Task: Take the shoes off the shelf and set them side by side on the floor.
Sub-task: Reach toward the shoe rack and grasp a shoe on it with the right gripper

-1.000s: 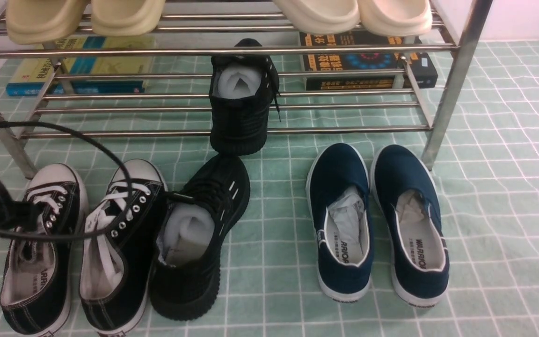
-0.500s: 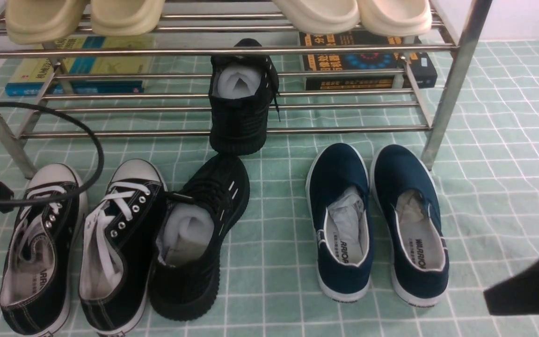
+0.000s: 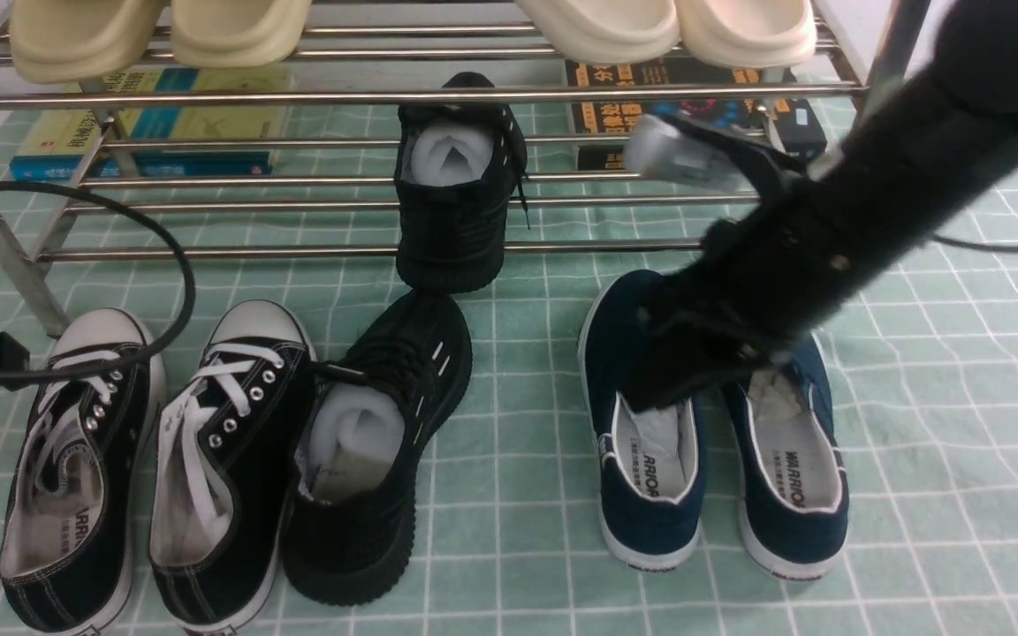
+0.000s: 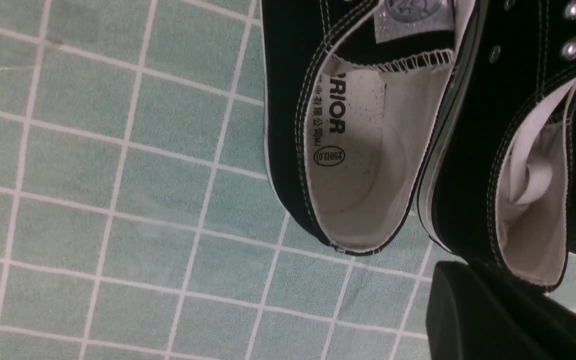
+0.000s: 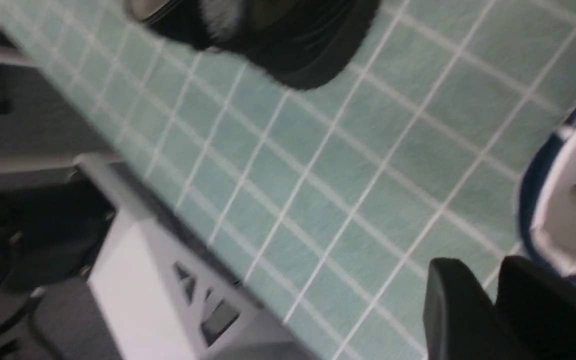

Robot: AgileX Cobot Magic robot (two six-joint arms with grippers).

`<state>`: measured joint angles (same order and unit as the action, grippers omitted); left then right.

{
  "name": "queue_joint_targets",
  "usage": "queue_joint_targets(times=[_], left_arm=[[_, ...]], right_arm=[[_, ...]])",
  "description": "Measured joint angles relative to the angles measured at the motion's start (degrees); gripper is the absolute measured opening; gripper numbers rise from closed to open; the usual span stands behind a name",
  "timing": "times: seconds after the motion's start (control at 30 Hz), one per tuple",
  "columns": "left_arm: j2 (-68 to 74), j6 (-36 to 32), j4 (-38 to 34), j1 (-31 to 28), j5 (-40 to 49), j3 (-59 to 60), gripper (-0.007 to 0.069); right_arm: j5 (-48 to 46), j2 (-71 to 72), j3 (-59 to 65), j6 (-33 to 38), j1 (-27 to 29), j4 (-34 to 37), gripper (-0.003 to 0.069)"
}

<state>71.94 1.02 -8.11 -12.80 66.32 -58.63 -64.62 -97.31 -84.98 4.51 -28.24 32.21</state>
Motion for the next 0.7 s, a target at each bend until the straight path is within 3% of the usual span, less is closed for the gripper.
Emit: queue_joint_targets(times=[0.03, 0.13, 0.3, 0.47, 0.7], left_arm=[[0.0, 0.0, 0.0, 0.0, -0.01, -0.01, 0.003], [0.0, 0.0, 0.0, 0.0, -0.05, -0.01, 0.003], [0.0, 0.0, 0.0, 0.0, -0.05, -0.01, 0.0034], [0.0, 0.0, -0.05, 0.0, -0.05, -0.01, 0.0037], [0.0, 0.0, 0.0, 0.0, 0.41, 0.01, 0.0043]], right_arm=[[0.7, -3.22, -6.29, -6.28, -2.07, -5.74, 0.0237], [2.26, -6.85, -13.64, -14.6, -4.73, -13.9, 0.0309], [11.42, -12.78, -22.58, -24.25, -7.41, -23.08, 0.0428], [25.18, -17.85, -23.84, -29.86, -7.64, -25.19, 0.0514], [37.49, -24.01, -23.84, -35.79, -6.94, -25.81, 0.0533]])
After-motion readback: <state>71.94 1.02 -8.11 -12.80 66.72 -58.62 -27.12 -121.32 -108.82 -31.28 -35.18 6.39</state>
